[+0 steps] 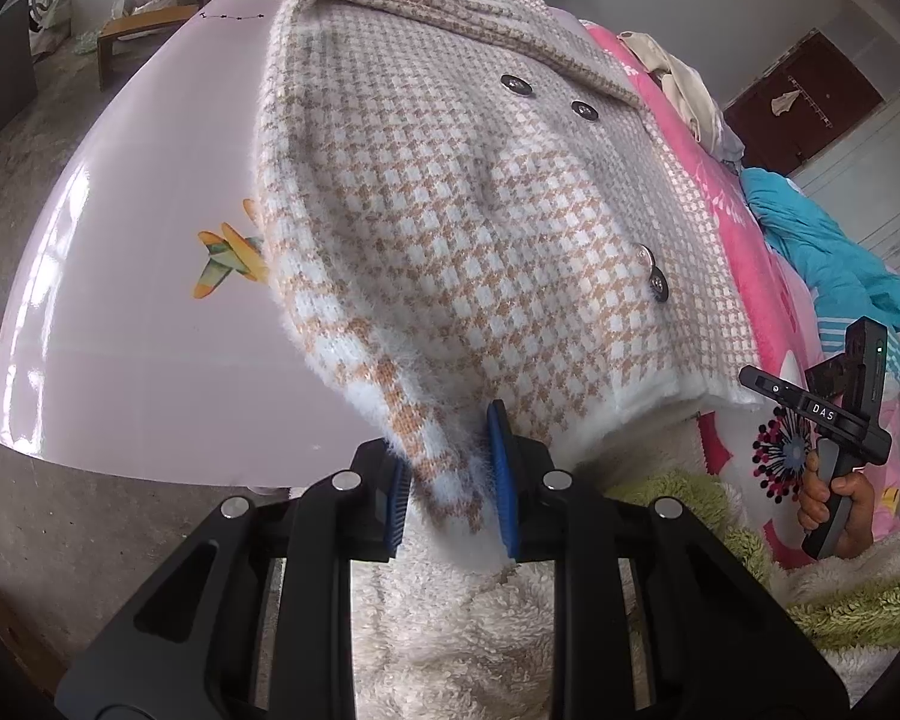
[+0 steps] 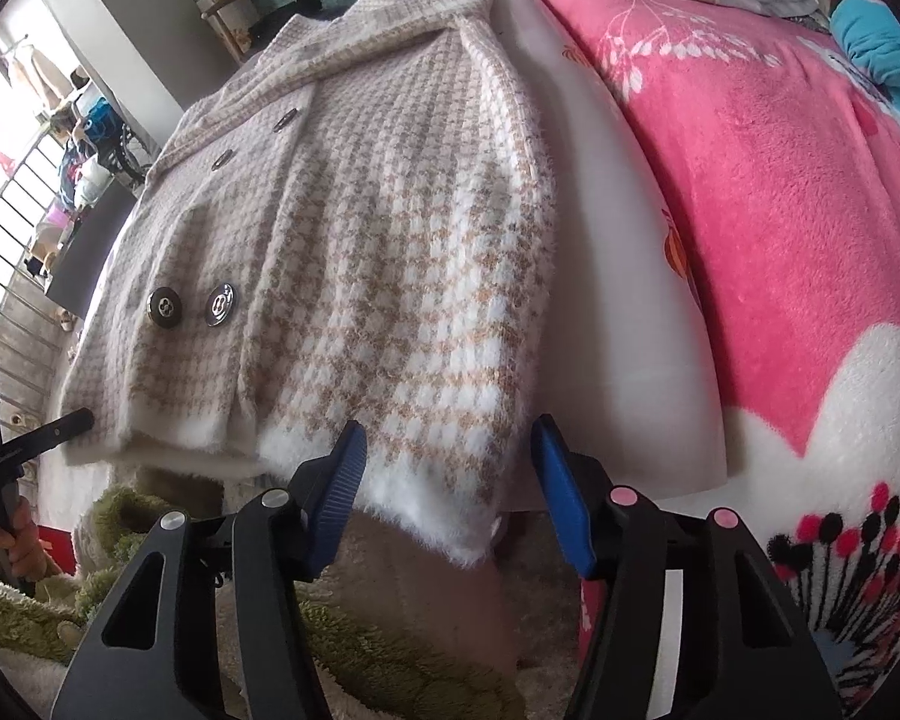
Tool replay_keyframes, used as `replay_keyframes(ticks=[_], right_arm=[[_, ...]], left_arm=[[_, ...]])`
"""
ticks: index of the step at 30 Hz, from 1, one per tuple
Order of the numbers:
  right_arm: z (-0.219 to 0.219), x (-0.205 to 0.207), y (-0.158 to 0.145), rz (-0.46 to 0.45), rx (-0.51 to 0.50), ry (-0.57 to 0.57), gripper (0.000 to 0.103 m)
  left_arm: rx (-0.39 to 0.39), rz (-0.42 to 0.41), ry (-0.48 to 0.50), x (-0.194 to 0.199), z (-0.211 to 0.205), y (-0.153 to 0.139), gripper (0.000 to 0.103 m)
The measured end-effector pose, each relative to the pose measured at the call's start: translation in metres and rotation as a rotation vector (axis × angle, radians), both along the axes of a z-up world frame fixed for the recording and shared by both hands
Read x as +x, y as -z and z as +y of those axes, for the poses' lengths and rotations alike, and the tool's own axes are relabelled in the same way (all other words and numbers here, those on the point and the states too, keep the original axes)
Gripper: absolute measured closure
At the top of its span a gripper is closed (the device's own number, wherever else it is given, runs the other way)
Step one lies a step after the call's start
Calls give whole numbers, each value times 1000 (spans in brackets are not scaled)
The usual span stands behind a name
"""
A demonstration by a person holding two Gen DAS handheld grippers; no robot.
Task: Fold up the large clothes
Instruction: 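Lift the hem with both grippers and fold it up over the coat body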
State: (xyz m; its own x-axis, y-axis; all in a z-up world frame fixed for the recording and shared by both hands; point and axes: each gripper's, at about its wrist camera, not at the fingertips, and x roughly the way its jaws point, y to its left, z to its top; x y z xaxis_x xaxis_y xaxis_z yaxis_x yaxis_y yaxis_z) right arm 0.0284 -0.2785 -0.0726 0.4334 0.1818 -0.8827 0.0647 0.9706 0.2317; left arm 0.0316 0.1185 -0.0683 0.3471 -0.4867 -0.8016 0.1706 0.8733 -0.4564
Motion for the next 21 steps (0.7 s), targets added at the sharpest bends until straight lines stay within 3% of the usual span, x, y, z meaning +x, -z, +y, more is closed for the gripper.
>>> replay_keyframes(ticks=[3, 5, 7, 11, 21], right_arm=[[2, -1, 2, 13, -18, -6, 69], [4, -5, 2, 18, -20, -7, 87], [4, -6, 0, 11, 0, -2, 92], [3, -7, -18, -51, 23, -9, 94], [-12, 34, -73, -273, 182, 18, 94]], left_arm=[[4, -1, 6, -1, 0, 1, 80], [10, -10, 17, -1, -2, -1, 82], [12, -28, 31, -3, -3, -5, 87], [-19, -82, 36, -2, -2, -22, 94], [-124, -238, -25, 41, 14, -86, 96]])
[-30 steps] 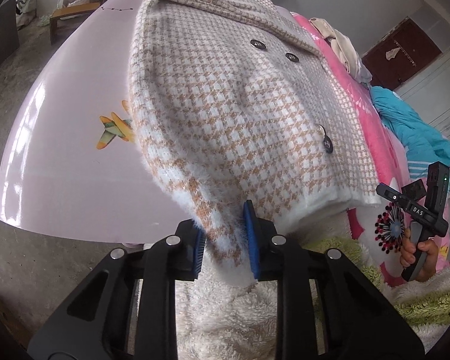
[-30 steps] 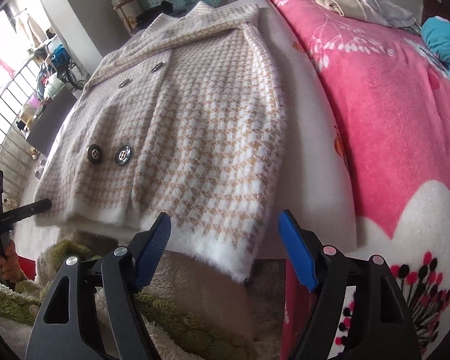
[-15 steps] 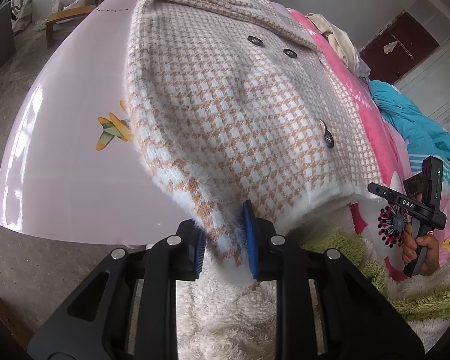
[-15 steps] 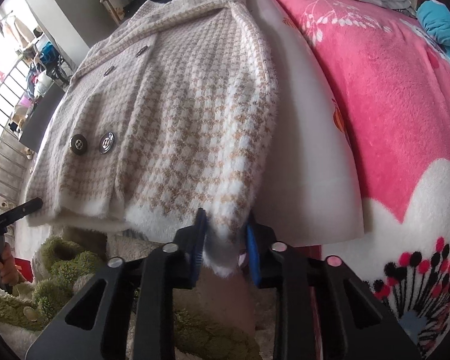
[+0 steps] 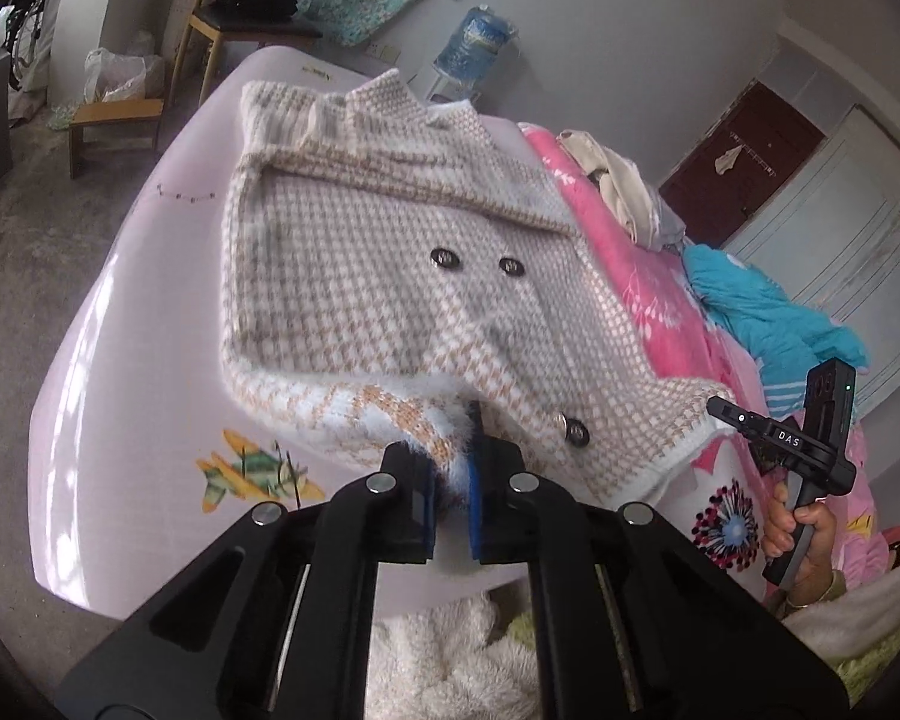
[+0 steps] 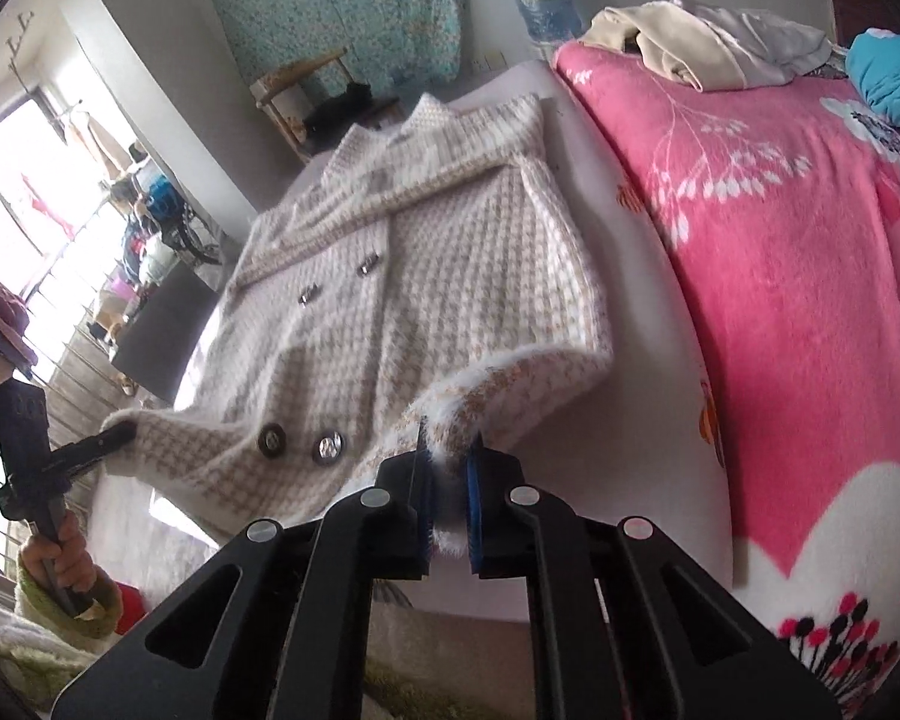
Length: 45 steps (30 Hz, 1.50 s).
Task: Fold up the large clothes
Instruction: 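Lift the hem with both grippers and fold it up over the coat body, then open both grippers and withdraw them from the folded coat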
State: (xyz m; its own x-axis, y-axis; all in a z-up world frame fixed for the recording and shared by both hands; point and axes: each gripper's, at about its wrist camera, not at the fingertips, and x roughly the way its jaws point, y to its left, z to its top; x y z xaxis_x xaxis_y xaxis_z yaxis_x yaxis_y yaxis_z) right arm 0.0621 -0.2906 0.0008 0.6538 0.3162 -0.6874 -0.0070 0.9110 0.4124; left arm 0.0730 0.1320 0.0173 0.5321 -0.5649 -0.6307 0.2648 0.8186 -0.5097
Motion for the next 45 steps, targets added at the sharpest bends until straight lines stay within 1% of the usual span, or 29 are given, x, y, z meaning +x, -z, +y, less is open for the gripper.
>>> replay_keyframes(ticks=[3, 7, 10, 12, 13, 14, 15, 16, 17, 18, 19, 22, 24, 25, 27, 29, 30, 31, 32, 33, 34, 36, 37, 38, 42, 45], right_arm=[[-6, 27, -8, -50, 54, 17, 94], [-13, 67, -13, -100, 101, 38, 94], [-18, 102, -11, -124, 133, 58, 94], [-23, 128, -2, -114, 164, 71, 92], [-24, 139, 3, -102, 182, 69, 84], [-26, 151, 9, -89, 202, 65, 73], [-28, 159, 15, -82, 205, 71, 65], [-30, 164, 18, -79, 194, 89, 53], [-31, 167, 21, -80, 177, 105, 49], [-32, 168, 23, -83, 164, 112, 49], [-34, 168, 24, -80, 155, 118, 49], [-34, 160, 25, -87, 130, 114, 49], [-22, 152, 21, -103, 74, 78, 49], [-14, 148, 19, -108, 46, 49, 49], [13, 143, 15, -128, -17, -41, 51], [44, 142, 13, -138, -95, -129, 62], [58, 143, 14, -141, -133, -163, 64], [76, 145, 17, -138, -179, -201, 69], [87, 148, 22, -125, -201, -230, 72], [96, 151, 29, -106, -207, -259, 73], [105, 155, 40, -63, -220, -280, 74], [114, 162, 66, 40, -290, -282, 74], [112, 160, 73, 52, -272, -282, 74], [107, 158, 73, 50, -241, -266, 74], [90, 149, 66, 82, -188, -216, 74], [77, 131, 59, 70, -150, -198, 66]], left_arm=[[-15, -23, -24, 26, 4, -12, 96], [-11, -26, -54, 67, 11, -18, 96], [-23, 18, -89, 103, 18, -10, 96], [-48, 54, -107, 124, 23, -1, 91], [-56, 77, -118, 134, 25, 4, 90], [-68, 104, -127, 142, 28, 9, 86], [-86, 124, -128, 149, 29, 15, 78], [-101, 136, -135, 153, 31, 19, 73], [-105, 141, -146, 153, 34, 22, 58], [-99, 135, -165, 153, 36, 23, 44], [-93, 119, -185, 152, 39, 22, 42], [-113, 101, -206, 146, 50, 19, 42], [-97, 79, -192, 139, 46, 16, 44], [-71, 55, -168, 134, 39, 12, 44], [-12, -15, -85, 121, 14, 0, 44], [37, -61, 18, 109, -18, -4, 44], [70, -73, 60, 104, -34, -4, 44], [112, -83, 88, 101, -51, -1, 44], [157, -80, 110, 100, -66, 5, 44], [193, -62, 126, 100, -79, 13, 44], [230, -34, 134, 100, -89, 24, 44], [332, 31, 120, 101, -99, 48, 45], [347, 61, 122, 101, -100, 58, 45], [327, 59, 115, 98, -96, 60, 45], [289, 45, 98, 88, -82, 51, 47], [251, 25, 84, 77, -71, 43, 47]])
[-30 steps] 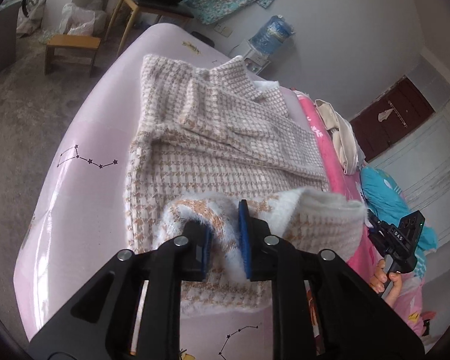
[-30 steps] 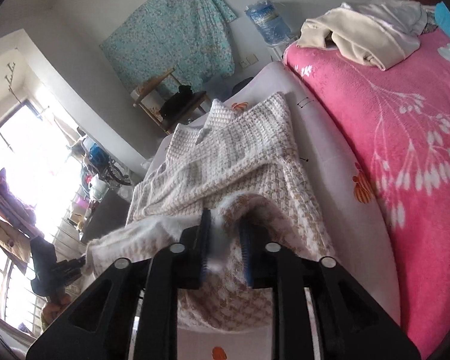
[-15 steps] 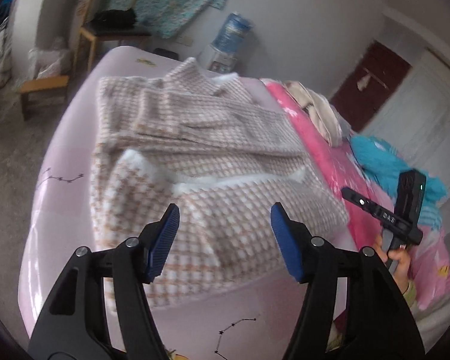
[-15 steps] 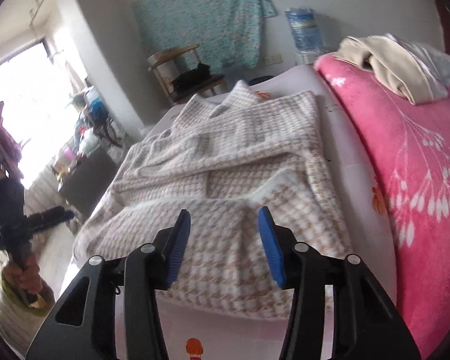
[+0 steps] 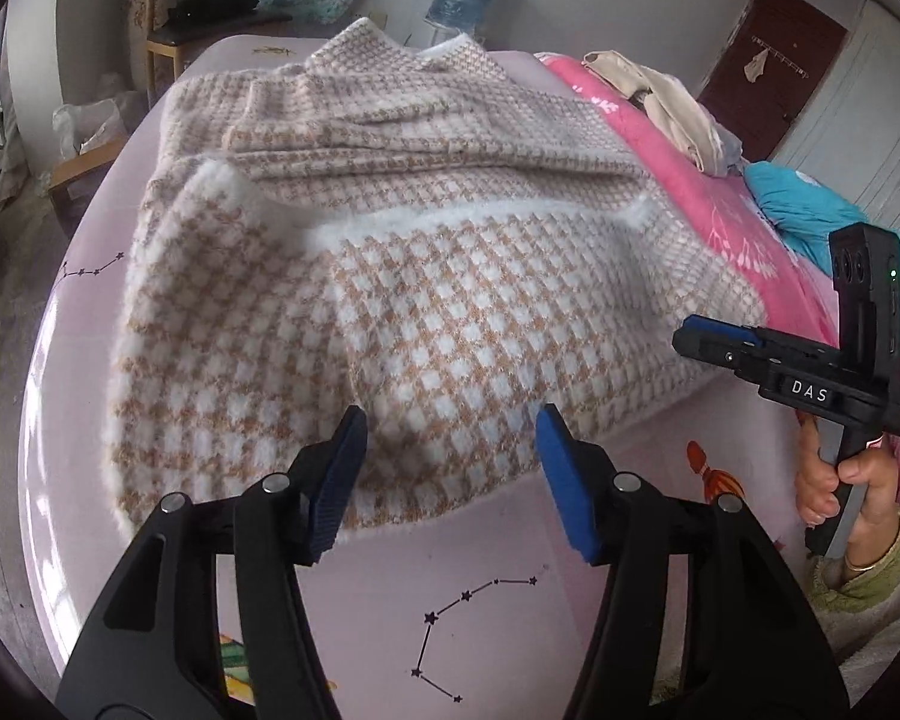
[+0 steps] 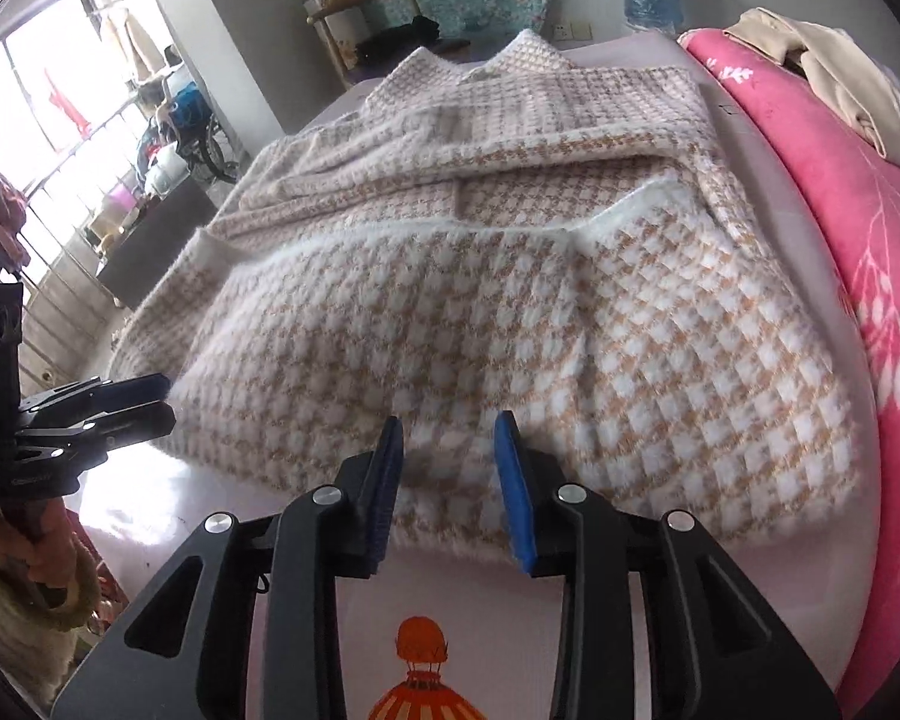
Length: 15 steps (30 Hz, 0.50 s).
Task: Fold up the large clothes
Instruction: 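Open both grippers and withdraw them from the folded coat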
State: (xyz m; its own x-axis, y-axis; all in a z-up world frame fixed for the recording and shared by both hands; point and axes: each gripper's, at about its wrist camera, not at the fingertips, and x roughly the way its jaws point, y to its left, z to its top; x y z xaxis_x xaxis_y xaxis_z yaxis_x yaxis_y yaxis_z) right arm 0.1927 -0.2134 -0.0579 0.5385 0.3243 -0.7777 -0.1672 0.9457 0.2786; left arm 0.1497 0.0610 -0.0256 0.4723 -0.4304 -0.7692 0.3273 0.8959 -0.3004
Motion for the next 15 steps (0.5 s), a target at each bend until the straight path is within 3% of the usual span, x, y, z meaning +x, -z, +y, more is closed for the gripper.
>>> replay_keyframes(ticks=[2, 5, 15], right_arm=[[-5, -17, -5, -12, 10, 15, 53], [-10, -35, -7, -9, -1, 44, 42], [-32, -60, 11, 75, -4, 146, 36]], left_arm=[[-31, -4, -10, -10, 11, -3, 46], [-77, 8, -30, -24, 24, -3, 42], [-180, 105, -159, -45, 64, 27, 41]])
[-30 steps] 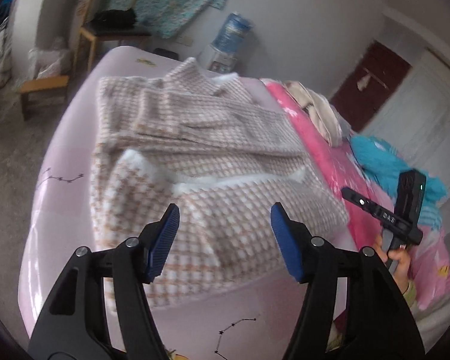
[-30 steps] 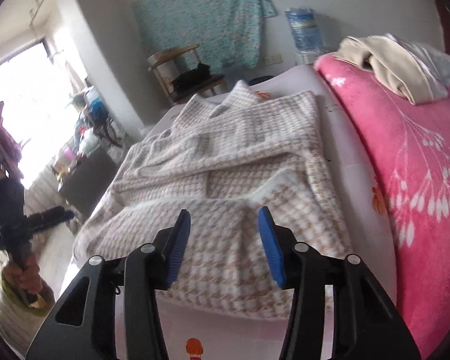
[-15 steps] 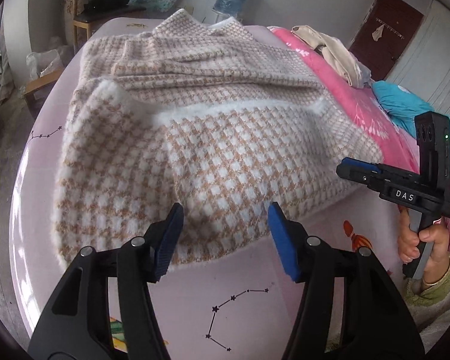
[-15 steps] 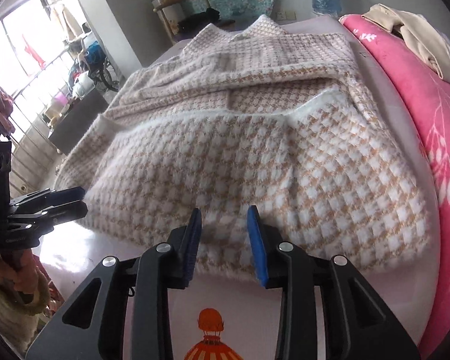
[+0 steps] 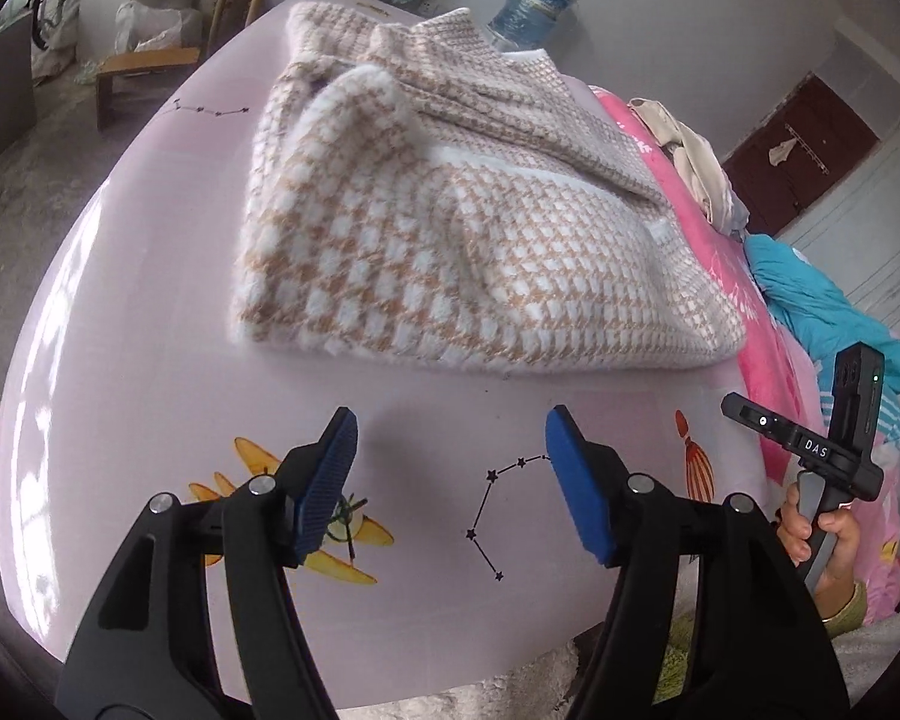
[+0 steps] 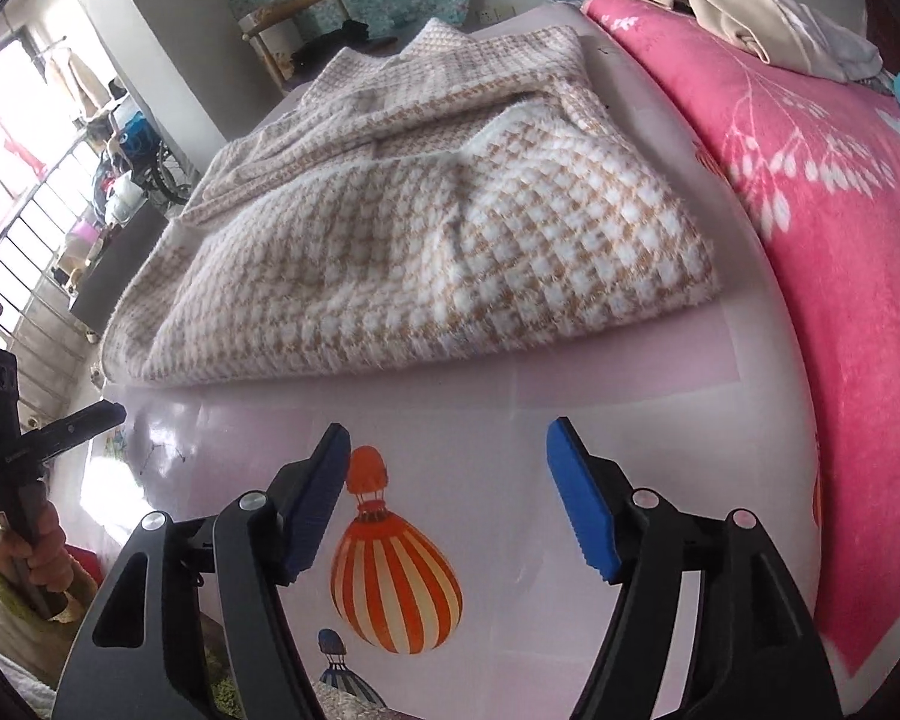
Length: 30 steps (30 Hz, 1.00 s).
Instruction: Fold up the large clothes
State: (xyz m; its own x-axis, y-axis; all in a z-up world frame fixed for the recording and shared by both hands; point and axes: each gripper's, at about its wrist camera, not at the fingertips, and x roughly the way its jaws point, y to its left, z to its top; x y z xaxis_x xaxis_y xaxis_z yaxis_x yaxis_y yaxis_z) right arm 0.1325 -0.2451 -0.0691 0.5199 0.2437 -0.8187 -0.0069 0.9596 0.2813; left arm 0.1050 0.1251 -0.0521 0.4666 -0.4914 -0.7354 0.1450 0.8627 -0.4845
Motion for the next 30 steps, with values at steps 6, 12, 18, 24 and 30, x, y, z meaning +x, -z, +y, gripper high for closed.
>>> replay_keyframes(ticks=[6, 12, 18, 24, 30], right_arm=[[1, -1, 1, 5, 1, 2, 33], [-6, -1, 0, 5, -2, 41, 33], [-43, 5, 1, 2, 12, 225, 33], [-59, 26, 2, -60, 38, 341, 33], [-52, 48, 7, -126, 25, 421, 32]], left_arm=[[-27, 2, -19, -1, 5, 5, 41], [-115, -4, -44, 0, 13, 12, 31], [-265, -4, -111, 11, 23, 17, 25], [-407, 3, -237, 31, 35, 25, 26], [-316, -50, -293, 38, 22, 20, 43]])
